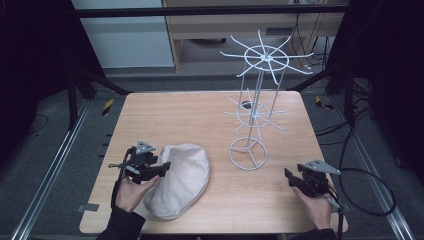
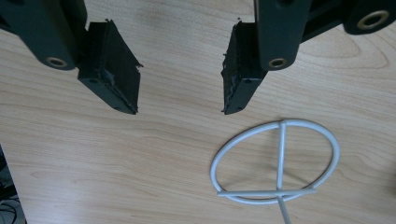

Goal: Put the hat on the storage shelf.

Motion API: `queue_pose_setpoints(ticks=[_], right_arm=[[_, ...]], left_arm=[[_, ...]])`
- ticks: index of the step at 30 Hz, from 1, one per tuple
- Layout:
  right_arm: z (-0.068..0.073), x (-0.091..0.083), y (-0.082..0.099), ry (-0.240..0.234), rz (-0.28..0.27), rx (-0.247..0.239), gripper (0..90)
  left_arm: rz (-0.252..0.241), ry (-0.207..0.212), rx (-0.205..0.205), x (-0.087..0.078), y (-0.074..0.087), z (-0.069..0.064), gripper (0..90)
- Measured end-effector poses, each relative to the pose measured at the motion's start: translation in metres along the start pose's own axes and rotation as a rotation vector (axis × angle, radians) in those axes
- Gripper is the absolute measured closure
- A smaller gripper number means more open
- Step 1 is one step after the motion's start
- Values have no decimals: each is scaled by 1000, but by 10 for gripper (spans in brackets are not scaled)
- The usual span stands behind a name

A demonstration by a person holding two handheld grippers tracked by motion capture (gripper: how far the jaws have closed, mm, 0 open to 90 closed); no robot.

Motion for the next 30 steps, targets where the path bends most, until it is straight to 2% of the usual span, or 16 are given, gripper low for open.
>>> queue_pose_setpoints(ticks=[4,11,16,21,24,30], right_arm=[[0,0,0,-2,1,2,464],[0,1,1,-1,6,-10,461],[0,1,0,-2,6,-8,460],[1,3,1,-5,11,-9,460],[1,3,1,-7,11,-4,459],[0,3,1,-6,12,-4,458]], left_arm=[[18,3,1,5,4,0,481],[70,-17,23,19,12,-3,497],[80,-20,18,25,16,-3,536],[106,-23,6,30,18,-4,613],[127,-17,-29,33,20,-3,706],[111,-6,-47,30,18,-3,871]])
Point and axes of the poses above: each handheld gripper's, and its own axes: x roughly forward along the jaws, y roughly out of its underside, z roughly to its left, the point moved 6 cm from there along x, roughly forward along the jaws, and after that the axes turned 7 degrees about -y, right-handed, at the moved point
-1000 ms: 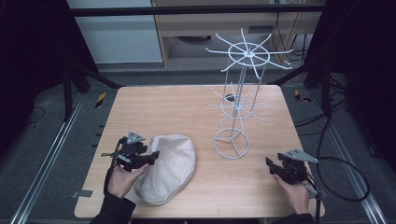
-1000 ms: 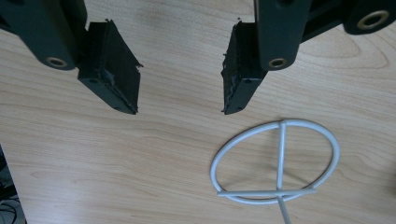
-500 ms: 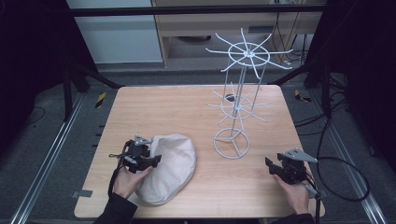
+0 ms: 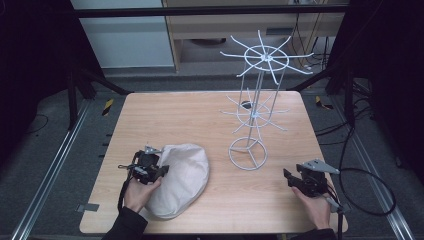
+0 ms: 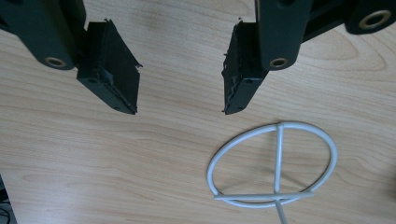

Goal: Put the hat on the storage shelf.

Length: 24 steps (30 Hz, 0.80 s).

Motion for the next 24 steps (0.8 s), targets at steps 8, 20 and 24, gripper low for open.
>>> queue_pose_setpoints(ticks=[8,20,24], right_arm=[[0,0,0,-1,-1,2,457],[0,-1,0,-1,-6,-2,448],[0,-1,0,-1,-7,-3,447]], left_arm=[[-58,19,-16,-15,-3,3,881],[-203,56,-45,-46,-14,6,882],[-270,60,-38,-59,-18,4,884]])
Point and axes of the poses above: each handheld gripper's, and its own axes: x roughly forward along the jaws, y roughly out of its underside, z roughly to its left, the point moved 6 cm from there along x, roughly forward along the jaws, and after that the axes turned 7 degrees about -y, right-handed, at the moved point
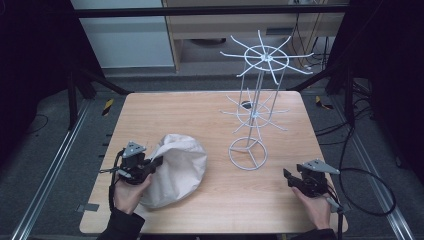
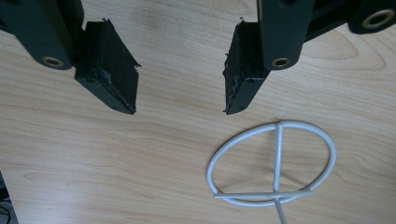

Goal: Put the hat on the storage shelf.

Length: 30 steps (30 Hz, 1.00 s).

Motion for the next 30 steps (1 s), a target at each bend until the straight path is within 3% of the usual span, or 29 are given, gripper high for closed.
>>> queue_pose_setpoints(ticks=[20,30], right_arm=[[0,-1,-1,2,-21,-5,431],[2,-2,-2,-8,-36,-13,423]], left_arm=[[-282,59,-17,-55,-33,-15,883],[-420,86,-44,-82,-49,-14,883]])
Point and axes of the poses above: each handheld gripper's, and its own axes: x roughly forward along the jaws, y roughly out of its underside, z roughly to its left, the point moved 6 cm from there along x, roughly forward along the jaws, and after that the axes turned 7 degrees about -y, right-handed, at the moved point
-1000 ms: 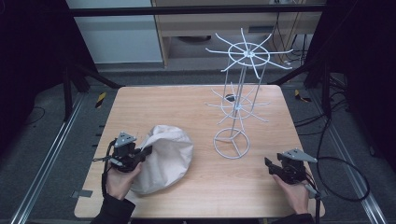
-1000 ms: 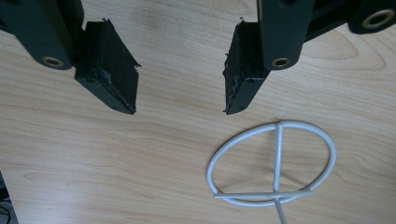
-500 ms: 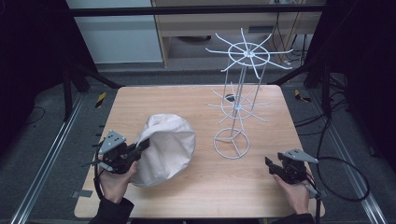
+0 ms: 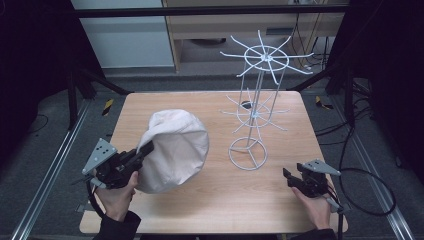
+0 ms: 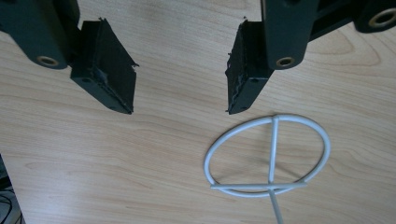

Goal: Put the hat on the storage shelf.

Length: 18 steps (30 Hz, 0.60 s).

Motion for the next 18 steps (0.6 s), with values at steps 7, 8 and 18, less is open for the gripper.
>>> queue_pose_setpoints(ticks=[7,8,18], right_arm=[[1,-1,-1,-4,-13,-2,415],[1,-1,-1,-5,-14,-2,415],[2,1,0,-12,-12,-3,414]], left_arm=[[-76,17,-26,-8,-20,2,883],[-83,22,-32,-8,-23,1,883],[-176,76,-89,8,-50,-10,883]])
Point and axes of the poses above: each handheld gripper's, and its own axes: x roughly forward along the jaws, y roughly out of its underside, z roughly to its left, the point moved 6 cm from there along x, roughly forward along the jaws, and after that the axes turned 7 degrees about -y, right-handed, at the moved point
